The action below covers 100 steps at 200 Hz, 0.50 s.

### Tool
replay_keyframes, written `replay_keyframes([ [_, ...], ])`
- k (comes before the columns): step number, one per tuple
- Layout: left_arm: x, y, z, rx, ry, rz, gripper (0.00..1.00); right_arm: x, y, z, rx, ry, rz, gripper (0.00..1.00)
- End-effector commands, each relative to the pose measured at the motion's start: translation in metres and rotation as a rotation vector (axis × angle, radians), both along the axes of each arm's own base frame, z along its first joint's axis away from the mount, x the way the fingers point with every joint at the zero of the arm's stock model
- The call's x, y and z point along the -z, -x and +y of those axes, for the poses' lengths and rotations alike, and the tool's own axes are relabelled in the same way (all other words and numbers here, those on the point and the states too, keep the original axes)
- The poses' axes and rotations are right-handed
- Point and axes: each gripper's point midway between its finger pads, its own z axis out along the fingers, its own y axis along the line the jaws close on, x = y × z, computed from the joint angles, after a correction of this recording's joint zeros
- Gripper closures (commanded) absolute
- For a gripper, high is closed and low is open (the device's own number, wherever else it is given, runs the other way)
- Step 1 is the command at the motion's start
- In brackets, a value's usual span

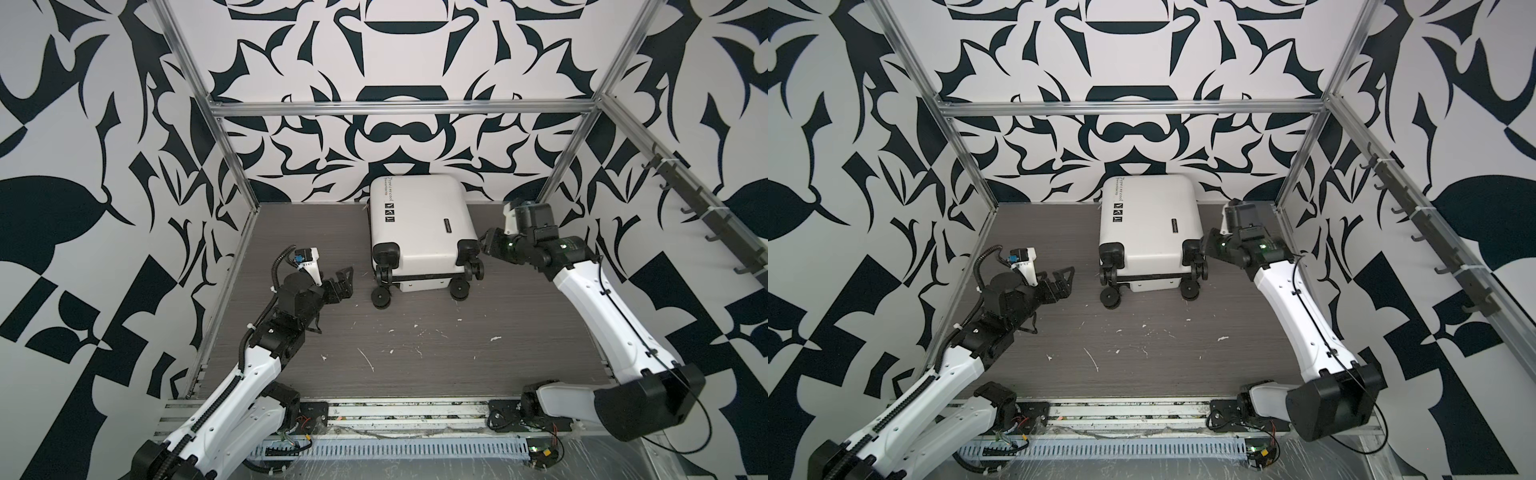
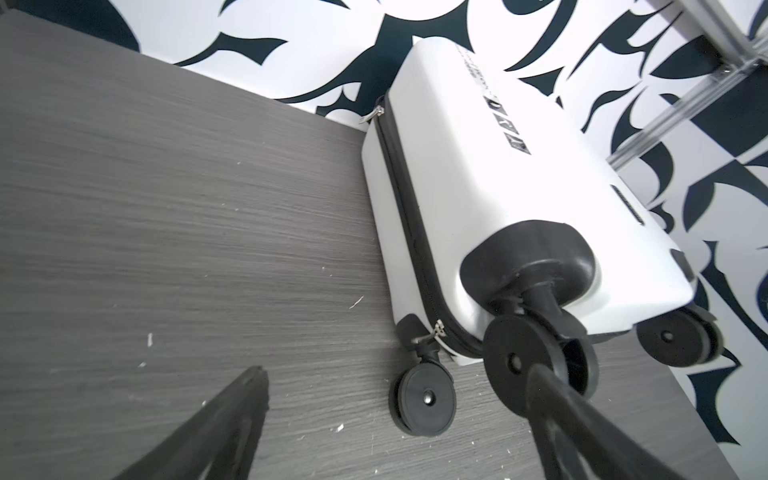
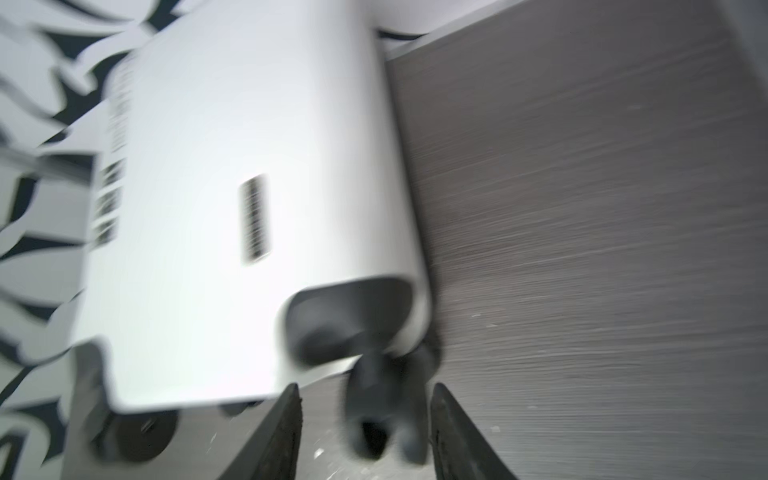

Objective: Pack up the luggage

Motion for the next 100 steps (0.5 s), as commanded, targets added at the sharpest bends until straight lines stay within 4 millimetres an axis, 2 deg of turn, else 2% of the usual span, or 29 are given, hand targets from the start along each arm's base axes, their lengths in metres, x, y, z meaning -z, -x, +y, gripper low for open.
replay_keyframes([
  [1,0.005,-0.012,-0.019,0.111,0.018,0.070,0.04,-0.007,0.018,0.040,-0.053,-0.036,-0.025,0.46],
  [14,0.017,-0.022,-0.028,0.151,0.032,0.169,0.14,-0.005,0.027,0.066,-0.100,-0.043,-0.025,0.46],
  [20,0.027,-0.028,-0.030,0.156,0.043,0.225,0.23,-0.004,0.032,0.079,-0.127,-0.045,-0.023,0.46],
  [35,0.047,-0.041,-0.031,0.139,0.084,0.335,0.35,0.001,0.042,0.109,-0.185,-0.047,-0.017,0.45],
  [37,0.057,-0.043,-0.032,0.136,0.083,0.368,0.36,0.002,0.044,0.112,-0.192,-0.048,-0.016,0.45],
  [43,0.069,-0.048,-0.031,0.119,0.095,0.415,0.39,0.004,0.048,0.124,-0.216,-0.047,-0.014,0.45],
  [59,0.089,-0.059,-0.032,0.087,0.130,0.479,0.42,0.009,0.059,0.149,-0.266,-0.039,-0.008,0.44],
  [74,0.098,-0.069,-0.039,0.091,0.166,0.500,0.44,0.014,0.067,0.169,-0.307,-0.030,-0.004,0.44],
  [100,0.110,-0.081,-0.053,0.123,0.208,0.522,0.46,0.021,0.074,0.191,-0.353,-0.018,0.011,0.44],
])
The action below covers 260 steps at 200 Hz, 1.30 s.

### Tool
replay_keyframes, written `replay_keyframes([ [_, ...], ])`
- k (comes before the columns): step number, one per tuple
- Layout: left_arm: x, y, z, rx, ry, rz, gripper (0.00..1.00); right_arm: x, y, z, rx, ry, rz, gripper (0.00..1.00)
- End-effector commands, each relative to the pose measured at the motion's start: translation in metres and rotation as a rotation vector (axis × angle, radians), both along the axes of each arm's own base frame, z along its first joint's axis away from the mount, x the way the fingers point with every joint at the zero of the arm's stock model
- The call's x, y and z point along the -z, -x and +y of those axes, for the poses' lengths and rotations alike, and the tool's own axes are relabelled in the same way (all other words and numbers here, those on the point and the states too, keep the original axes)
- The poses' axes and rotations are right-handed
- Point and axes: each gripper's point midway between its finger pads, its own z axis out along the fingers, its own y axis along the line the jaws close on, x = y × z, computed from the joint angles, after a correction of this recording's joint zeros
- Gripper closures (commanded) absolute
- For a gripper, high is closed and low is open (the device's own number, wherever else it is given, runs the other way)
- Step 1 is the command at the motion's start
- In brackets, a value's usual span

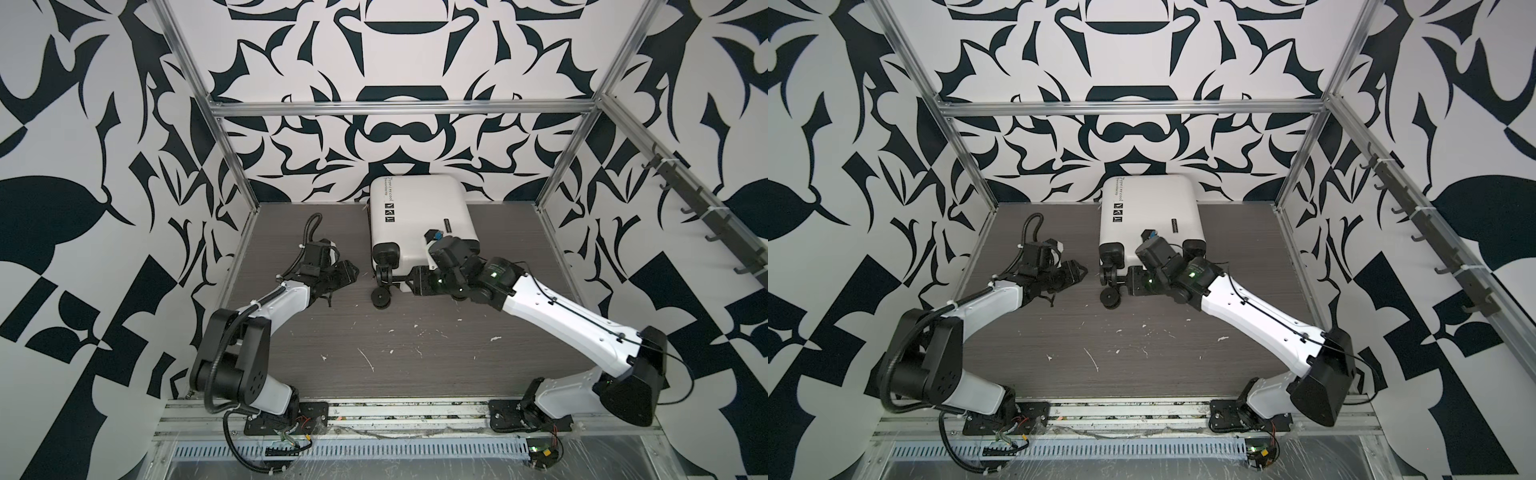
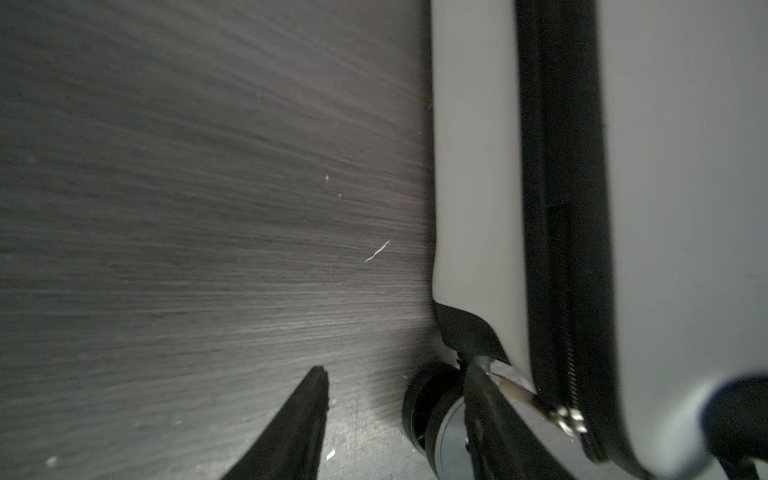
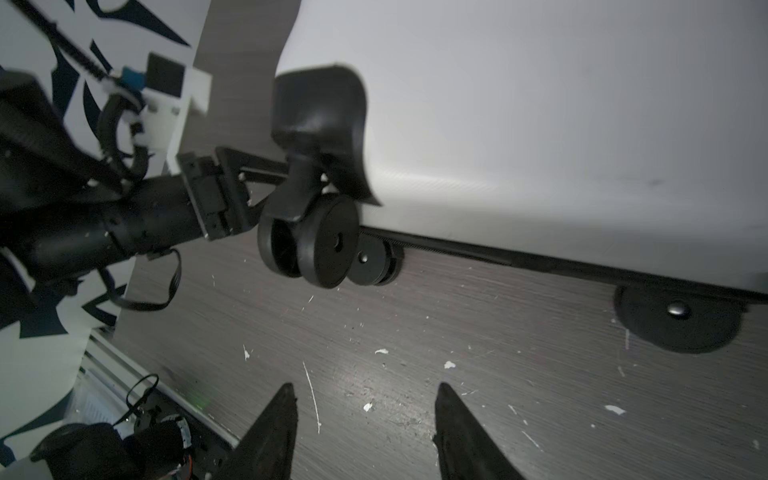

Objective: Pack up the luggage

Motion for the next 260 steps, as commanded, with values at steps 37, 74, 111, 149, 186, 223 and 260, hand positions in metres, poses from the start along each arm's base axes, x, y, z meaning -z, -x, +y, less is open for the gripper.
replay_keyframes([
  [37,-0.006,-0.023,-0.051,0.099,0.180,-0.016,0.48,-0.014,-0.004,0.016,0.020,-0.013,-0.054,0.42],
  [74,-0.007,-0.024,-0.077,0.164,0.199,-0.031,0.48,-0.014,-0.003,0.006,0.042,0.007,-0.064,0.40],
  [111,-0.009,-0.020,-0.108,0.235,0.216,-0.038,0.49,-0.014,-0.002,-0.010,0.081,0.032,-0.084,0.39],
  [149,-0.015,-0.006,-0.152,0.329,0.221,-0.057,0.49,-0.013,-0.010,-0.031,0.135,0.076,-0.098,0.38],
  [186,-0.015,0.009,-0.136,0.275,0.177,-0.085,0.48,-0.012,-0.017,-0.045,0.145,0.135,-0.092,0.26],
  [223,-0.027,0.039,-0.091,0.232,0.057,-0.165,0.47,-0.006,-0.015,-0.046,0.091,0.192,-0.064,0.27],
  [260,-0.050,0.067,-0.064,0.220,0.029,-0.287,0.43,-0.001,-0.008,-0.046,0.035,0.230,-0.033,0.30],
])
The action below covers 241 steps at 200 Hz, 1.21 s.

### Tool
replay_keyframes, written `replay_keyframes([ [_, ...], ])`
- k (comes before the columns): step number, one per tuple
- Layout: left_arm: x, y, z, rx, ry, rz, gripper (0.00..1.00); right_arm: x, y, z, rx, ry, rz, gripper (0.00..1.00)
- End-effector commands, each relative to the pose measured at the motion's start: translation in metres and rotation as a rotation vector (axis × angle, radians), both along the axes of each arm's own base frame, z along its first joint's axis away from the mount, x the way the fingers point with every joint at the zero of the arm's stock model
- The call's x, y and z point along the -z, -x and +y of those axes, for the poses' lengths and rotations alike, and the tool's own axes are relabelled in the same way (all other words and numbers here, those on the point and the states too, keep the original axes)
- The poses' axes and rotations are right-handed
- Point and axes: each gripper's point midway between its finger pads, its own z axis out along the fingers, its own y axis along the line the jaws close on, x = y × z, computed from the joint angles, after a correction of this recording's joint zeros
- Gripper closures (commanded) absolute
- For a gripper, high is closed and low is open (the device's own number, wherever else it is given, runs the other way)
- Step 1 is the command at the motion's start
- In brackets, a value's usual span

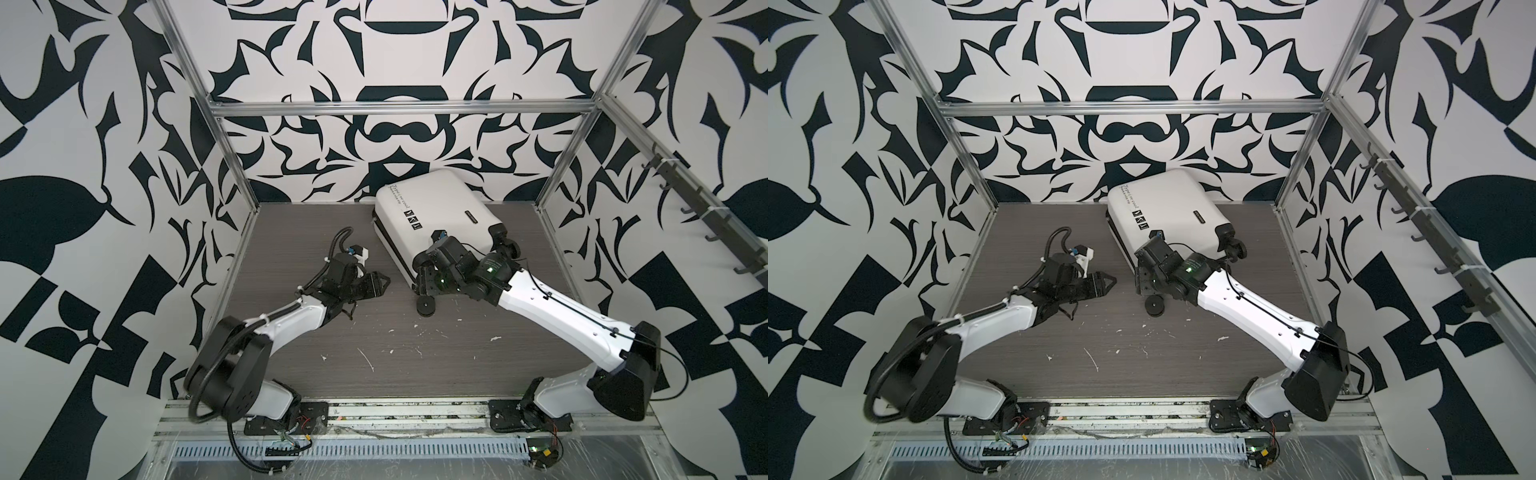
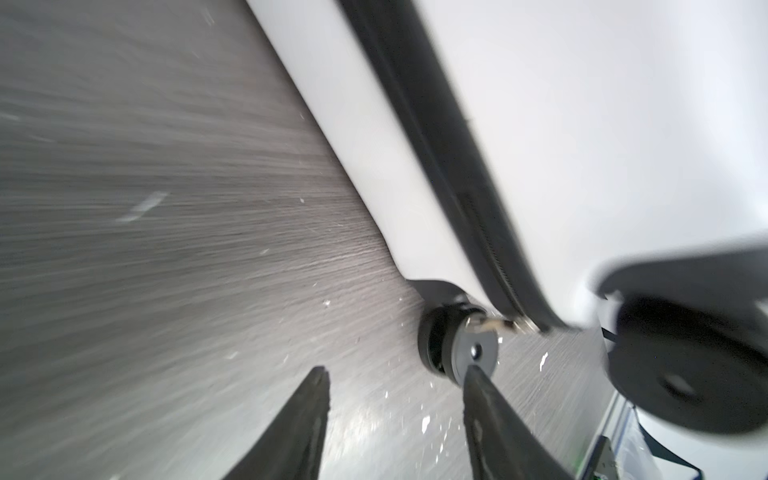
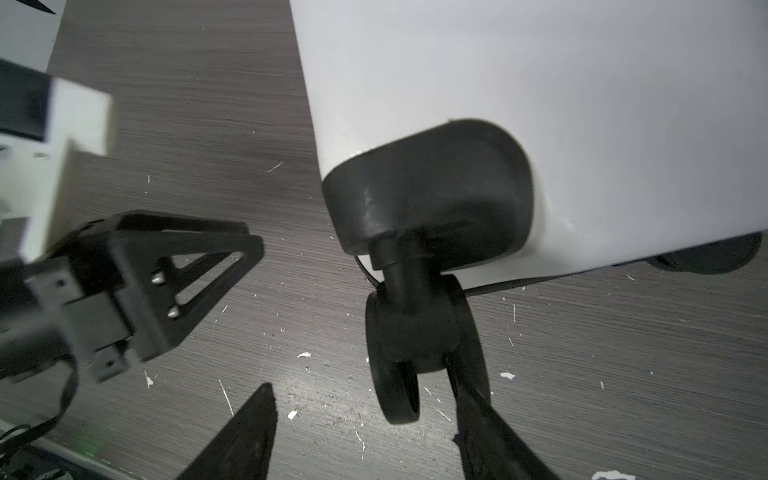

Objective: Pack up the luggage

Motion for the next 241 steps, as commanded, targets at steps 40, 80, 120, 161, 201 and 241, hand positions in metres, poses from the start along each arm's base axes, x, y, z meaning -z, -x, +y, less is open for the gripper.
replay_keyframes([
  [40,-0.008,0.031,0.023,0.015,0.000,-0.133,0.40,-0.025,0.009,-0.015,-0.087,0.067,-0.026,0.24],
  [80,-0.001,0.056,-0.010,0.102,0.011,-0.249,0.39,-0.008,0.002,-0.019,-0.109,0.071,0.032,0.23],
  [120,0.004,0.068,-0.036,0.163,0.035,-0.344,0.40,0.017,-0.012,-0.019,-0.108,0.115,0.088,0.24],
  [161,0.023,0.065,-0.051,0.208,0.043,-0.314,0.44,0.028,-0.024,-0.019,-0.093,0.108,0.105,0.30],
  [201,0.021,0.058,-0.052,0.179,0.052,-0.345,0.46,0.039,-0.025,-0.015,-0.093,0.104,0.129,0.37],
  [241,0.018,0.054,-0.051,0.175,0.028,-0.383,0.42,0.042,-0.023,-0.016,-0.083,0.090,0.136,0.44],
])
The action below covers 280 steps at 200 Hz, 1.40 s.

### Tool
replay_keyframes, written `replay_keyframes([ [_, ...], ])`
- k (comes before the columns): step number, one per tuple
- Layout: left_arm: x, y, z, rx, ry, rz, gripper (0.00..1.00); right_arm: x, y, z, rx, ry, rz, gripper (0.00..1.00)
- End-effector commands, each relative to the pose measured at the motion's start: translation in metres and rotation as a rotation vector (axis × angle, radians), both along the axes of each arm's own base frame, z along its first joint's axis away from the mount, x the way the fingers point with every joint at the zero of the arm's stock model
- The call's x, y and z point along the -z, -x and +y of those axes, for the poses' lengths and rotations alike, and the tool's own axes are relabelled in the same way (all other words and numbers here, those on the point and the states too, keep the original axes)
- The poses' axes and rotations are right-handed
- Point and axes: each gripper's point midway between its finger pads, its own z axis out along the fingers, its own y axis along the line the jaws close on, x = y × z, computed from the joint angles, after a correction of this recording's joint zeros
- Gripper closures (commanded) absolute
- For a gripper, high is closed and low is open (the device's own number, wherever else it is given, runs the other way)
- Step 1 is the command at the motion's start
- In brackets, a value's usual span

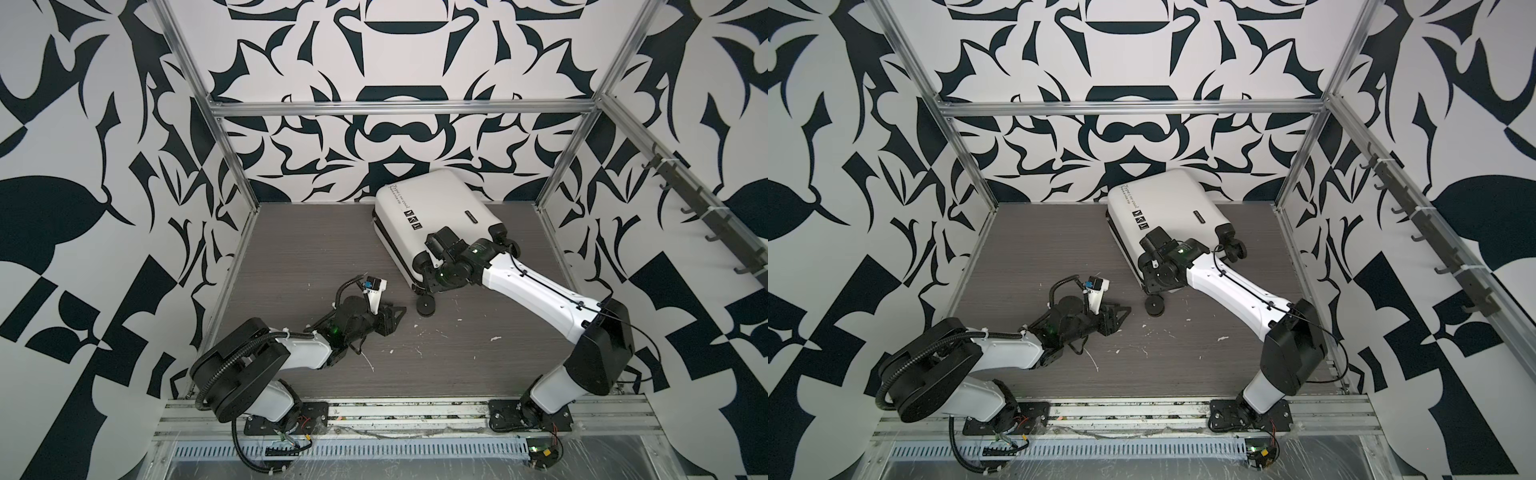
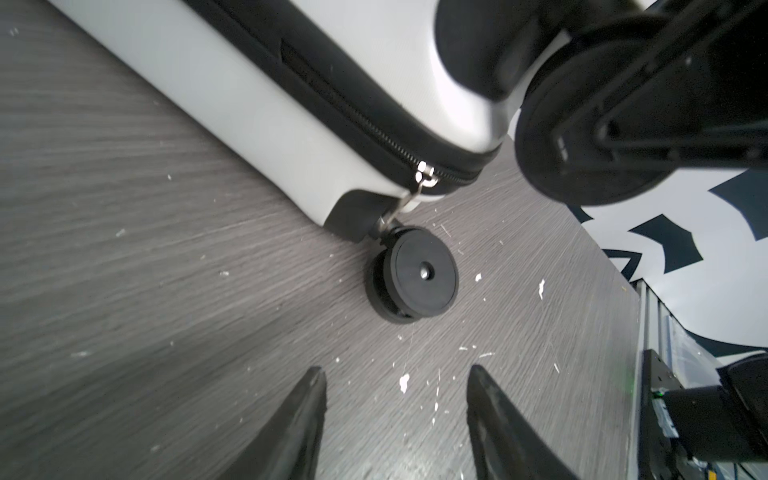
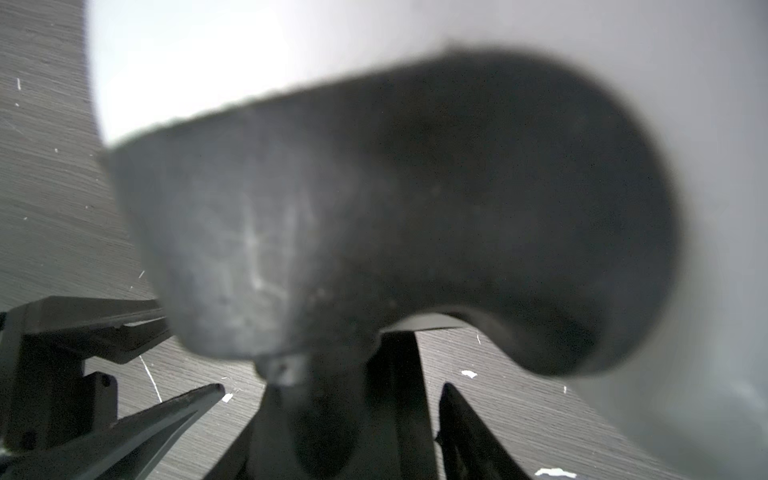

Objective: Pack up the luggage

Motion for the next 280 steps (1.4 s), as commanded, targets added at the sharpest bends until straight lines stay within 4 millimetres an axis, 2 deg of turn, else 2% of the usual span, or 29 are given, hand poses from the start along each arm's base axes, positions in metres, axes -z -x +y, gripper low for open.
replay_keyframes([
  [1,-0.014,-0.006,-0.004,-0.006,0.013,-0.066,0.42,-0.007,-0.001,0.003,0.008,-0.036,-0.019,0.45],
  [24,-0.015,-0.006,0.000,-0.016,0.007,-0.074,0.43,-0.012,-0.002,0.006,0.008,-0.062,-0.030,0.48],
  [51,-0.010,-0.004,0.008,-0.039,0.010,-0.091,0.47,-0.016,-0.002,0.010,0.004,-0.081,-0.030,0.57],
  [103,-0.002,-0.001,0.002,0.003,-0.002,-0.079,0.58,-0.026,-0.002,0.012,0.018,-0.120,-0.050,0.78],
  [134,-0.002,-0.003,-0.009,0.026,0.001,-0.100,0.60,-0.038,-0.002,0.013,0.032,-0.156,-0.069,0.87],
  [169,-0.006,-0.004,-0.031,0.085,-0.007,-0.173,0.61,-0.045,-0.002,0.016,0.039,-0.188,-0.074,0.92],
  [194,-0.013,-0.011,-0.038,0.076,0.051,-0.232,0.59,-0.048,-0.002,0.018,0.045,-0.203,-0.073,0.95],
  [219,-0.007,-0.020,-0.049,0.078,0.063,-0.221,0.60,-0.050,-0.002,0.018,0.050,-0.209,-0.074,0.97],
  [280,-0.001,-0.044,-0.056,0.006,0.039,-0.241,0.60,-0.053,-0.003,0.019,0.049,-0.215,-0.074,0.98],
])
